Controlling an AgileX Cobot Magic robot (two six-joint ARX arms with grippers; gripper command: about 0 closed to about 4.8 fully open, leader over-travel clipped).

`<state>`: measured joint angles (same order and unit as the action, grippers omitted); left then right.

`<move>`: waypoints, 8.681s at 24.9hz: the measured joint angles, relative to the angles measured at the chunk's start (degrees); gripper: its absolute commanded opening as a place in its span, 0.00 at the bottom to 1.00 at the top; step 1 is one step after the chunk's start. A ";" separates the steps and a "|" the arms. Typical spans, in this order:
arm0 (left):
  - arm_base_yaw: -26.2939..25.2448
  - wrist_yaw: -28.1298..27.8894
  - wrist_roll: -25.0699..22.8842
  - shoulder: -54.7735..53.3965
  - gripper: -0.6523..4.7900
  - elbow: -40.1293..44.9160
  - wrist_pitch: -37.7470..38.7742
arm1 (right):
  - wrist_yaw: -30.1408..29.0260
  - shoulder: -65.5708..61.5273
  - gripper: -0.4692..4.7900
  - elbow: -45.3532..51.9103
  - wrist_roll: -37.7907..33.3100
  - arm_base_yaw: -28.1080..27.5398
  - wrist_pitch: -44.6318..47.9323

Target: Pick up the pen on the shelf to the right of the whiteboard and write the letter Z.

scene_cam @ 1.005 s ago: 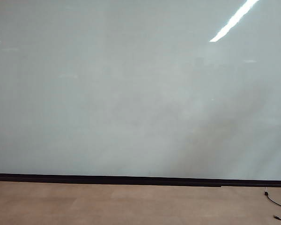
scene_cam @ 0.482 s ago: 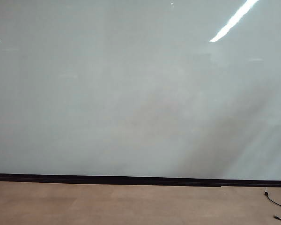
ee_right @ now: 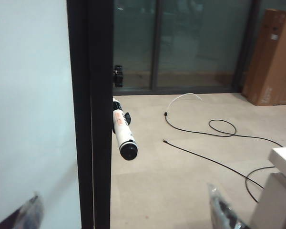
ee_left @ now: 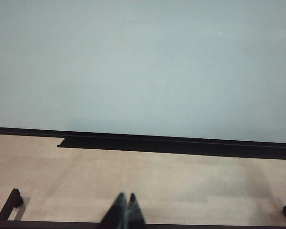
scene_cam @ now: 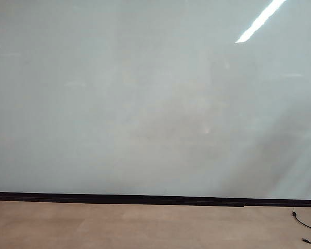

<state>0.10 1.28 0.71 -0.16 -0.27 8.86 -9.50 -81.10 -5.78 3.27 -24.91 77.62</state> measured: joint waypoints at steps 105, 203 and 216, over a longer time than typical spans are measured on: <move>0.00 0.00 -0.02 0.00 0.11 0.00 -0.02 | -24.26 -32.68 0.66 -31.32 -4.52 -4.26 2.49; 0.00 0.00 -0.02 0.00 0.11 0.00 -0.02 | 6.88 5.44 0.07 -28.24 2.36 60.28 -25.33; 0.00 0.00 0.00 0.00 0.11 0.00 -0.02 | 3.37 -7.96 0.07 -47.45 1.51 62.51 -30.45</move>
<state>0.10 1.28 0.71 -0.16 -0.27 8.84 -6.13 -89.06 -53.23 4.78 37.60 47.18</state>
